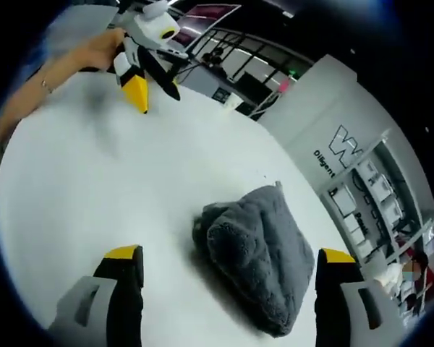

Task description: Open the folded towel by lifting each exposed corner and separating the folded layers until the towel lies flat within the target outline without major curled edges

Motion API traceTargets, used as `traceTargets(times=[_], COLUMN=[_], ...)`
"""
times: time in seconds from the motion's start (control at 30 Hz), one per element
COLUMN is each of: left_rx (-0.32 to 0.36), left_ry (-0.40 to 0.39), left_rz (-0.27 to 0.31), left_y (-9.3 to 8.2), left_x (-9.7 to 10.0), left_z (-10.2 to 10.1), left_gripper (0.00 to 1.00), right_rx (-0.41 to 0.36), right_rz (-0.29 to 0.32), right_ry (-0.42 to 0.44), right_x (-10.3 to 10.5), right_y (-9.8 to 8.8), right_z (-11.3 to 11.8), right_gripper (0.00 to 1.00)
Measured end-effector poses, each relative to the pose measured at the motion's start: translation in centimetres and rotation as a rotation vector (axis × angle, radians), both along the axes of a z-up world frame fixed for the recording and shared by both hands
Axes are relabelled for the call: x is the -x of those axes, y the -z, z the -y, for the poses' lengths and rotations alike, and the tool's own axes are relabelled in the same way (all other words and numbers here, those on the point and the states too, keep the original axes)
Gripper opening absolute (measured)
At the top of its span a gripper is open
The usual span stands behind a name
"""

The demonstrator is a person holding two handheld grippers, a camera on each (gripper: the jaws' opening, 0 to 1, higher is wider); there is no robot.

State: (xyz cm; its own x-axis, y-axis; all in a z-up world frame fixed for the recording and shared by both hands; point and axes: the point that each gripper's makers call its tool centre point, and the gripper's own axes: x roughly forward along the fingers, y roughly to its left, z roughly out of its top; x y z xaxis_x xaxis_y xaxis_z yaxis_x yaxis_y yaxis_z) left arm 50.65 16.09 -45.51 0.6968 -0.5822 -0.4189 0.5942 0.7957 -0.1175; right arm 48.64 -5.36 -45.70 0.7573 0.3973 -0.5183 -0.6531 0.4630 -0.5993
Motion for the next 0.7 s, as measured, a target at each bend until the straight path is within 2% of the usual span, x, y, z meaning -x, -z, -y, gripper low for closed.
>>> traceTargets(times=[0.17, 0.3, 0.53, 0.7], left_rx=[0.001, 0.000, -0.001, -0.001], left_ry=[0.002, 0.002, 0.003, 0.003], left_rz=[-0.002, -0.002, -0.007, -0.007], left_y=[0.0, 0.0, 0.1, 0.1], left_x=[0.1, 0.1, 0.1, 0.2], left_z=[0.0, 0.0, 0.0, 0.0], left_gripper=[0.95, 0.95, 0.95, 0.95], right_rx=[0.008, 0.038, 0.031, 0.069], right_rz=[0.023, 0.077, 0.115, 0.124], right_ry=[-0.018, -0.042, -0.094, -0.099], right_x=[0.0, -0.2, -0.5, -1.1], right_y=[0.0, -0.5, -0.9, -0.2], right_z=[-0.5, -0.9, -1.9, -1.8], right_gripper=[0.98, 0.77, 0.40, 0.23])
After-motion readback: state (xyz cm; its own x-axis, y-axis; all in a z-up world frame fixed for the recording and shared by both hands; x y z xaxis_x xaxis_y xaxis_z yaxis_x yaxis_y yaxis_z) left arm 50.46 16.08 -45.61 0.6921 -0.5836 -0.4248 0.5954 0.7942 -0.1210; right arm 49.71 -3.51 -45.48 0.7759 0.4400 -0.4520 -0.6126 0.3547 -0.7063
